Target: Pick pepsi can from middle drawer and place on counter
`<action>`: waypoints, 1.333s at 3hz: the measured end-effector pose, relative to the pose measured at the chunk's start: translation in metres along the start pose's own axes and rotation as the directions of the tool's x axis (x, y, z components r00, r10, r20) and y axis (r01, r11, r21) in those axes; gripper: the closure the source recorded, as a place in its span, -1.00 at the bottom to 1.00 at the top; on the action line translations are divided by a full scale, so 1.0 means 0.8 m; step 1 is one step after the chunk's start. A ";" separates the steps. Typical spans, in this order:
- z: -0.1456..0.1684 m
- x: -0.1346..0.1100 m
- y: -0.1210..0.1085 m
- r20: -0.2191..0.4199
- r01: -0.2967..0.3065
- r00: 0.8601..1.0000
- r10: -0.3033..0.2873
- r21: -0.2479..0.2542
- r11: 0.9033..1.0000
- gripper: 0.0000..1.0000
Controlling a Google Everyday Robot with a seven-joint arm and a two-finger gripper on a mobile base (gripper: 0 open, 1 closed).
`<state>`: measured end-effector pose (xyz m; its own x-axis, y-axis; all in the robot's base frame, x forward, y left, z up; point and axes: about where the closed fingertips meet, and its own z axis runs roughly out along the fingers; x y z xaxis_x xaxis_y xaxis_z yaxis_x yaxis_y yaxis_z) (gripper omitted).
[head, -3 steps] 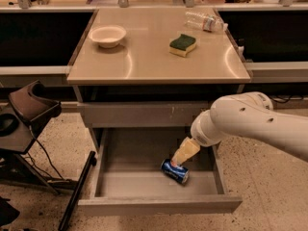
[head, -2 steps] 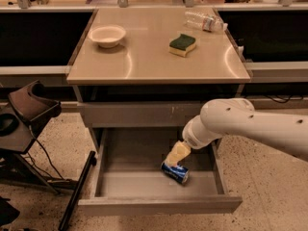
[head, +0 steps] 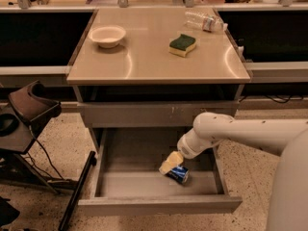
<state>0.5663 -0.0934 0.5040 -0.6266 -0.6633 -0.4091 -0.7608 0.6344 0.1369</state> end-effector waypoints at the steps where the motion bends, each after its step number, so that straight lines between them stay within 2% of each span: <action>1: 0.009 0.006 0.002 -0.007 -0.005 1.000 0.005 -0.011 1.000 -1.00; 2: 0.024 0.005 0.007 -0.006 -0.008 1.000 0.008 -0.030 1.000 -1.00; 3: 0.068 0.002 0.023 -0.001 -0.026 1.000 0.026 -0.108 0.994 -1.00; 4: 0.115 -0.003 0.036 0.013 -0.063 0.998 0.066 -0.175 0.983 -1.00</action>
Offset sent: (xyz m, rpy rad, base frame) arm -0.0022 0.0160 -0.0276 0.0334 0.0368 0.0068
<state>0.5609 -0.0371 0.4259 -0.6733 -0.6148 -0.4107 -0.7378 0.5954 0.3182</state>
